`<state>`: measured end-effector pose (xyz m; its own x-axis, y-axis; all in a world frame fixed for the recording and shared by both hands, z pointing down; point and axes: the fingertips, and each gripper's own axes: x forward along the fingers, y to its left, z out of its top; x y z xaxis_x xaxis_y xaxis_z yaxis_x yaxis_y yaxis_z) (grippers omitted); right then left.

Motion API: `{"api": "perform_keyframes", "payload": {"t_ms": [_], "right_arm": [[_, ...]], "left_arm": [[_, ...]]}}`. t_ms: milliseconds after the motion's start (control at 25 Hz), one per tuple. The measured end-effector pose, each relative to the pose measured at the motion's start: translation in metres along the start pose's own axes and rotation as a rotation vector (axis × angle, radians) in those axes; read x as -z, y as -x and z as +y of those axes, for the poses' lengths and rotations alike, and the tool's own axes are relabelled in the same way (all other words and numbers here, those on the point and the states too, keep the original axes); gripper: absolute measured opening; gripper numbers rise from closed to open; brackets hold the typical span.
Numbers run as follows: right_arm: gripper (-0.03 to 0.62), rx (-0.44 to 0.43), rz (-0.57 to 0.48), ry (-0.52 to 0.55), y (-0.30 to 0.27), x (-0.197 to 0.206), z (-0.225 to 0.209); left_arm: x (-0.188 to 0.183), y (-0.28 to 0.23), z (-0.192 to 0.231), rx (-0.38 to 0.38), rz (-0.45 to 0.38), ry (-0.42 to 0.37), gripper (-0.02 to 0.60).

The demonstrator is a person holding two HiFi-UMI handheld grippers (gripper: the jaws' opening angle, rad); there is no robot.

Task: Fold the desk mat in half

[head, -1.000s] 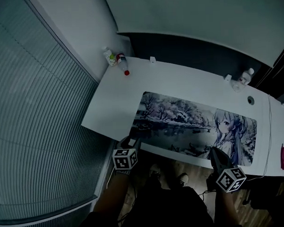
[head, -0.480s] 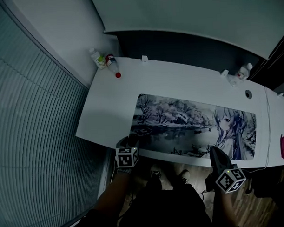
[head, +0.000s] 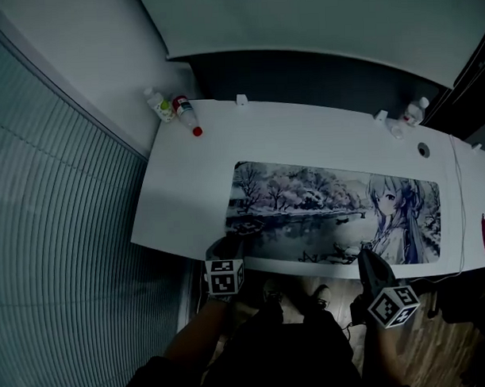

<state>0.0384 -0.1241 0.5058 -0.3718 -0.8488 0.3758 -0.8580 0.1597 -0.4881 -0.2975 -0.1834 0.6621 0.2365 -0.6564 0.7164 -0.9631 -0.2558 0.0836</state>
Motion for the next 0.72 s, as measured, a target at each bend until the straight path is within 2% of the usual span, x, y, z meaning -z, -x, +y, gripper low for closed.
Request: {"api": "perform_keyframes", "payload": {"t_ms": [160,240,400,720], "right_arm": [[0.023,0.010,-0.027,-0.028,0.006,-0.002,0.004],[0.023,0.026,-0.026,-0.018,0.010,0.000,0.001],[0.023,0.050,-0.045,-0.031,0.019,0.003,-0.004],[0.023,0.077,-0.084,-0.074,0.032,0.007,-0.004]], "left_arm": [[-0.001,0.001,-0.012,0.041,0.025,-0.020,0.092],[-0.001,0.001,-0.015,0.047,0.022,-0.026,0.067],[-0.008,0.006,-0.020,0.075,0.008,-0.043,0.044],[-0.032,0.018,-0.042,0.150,-0.032,-0.084,0.038]]}}
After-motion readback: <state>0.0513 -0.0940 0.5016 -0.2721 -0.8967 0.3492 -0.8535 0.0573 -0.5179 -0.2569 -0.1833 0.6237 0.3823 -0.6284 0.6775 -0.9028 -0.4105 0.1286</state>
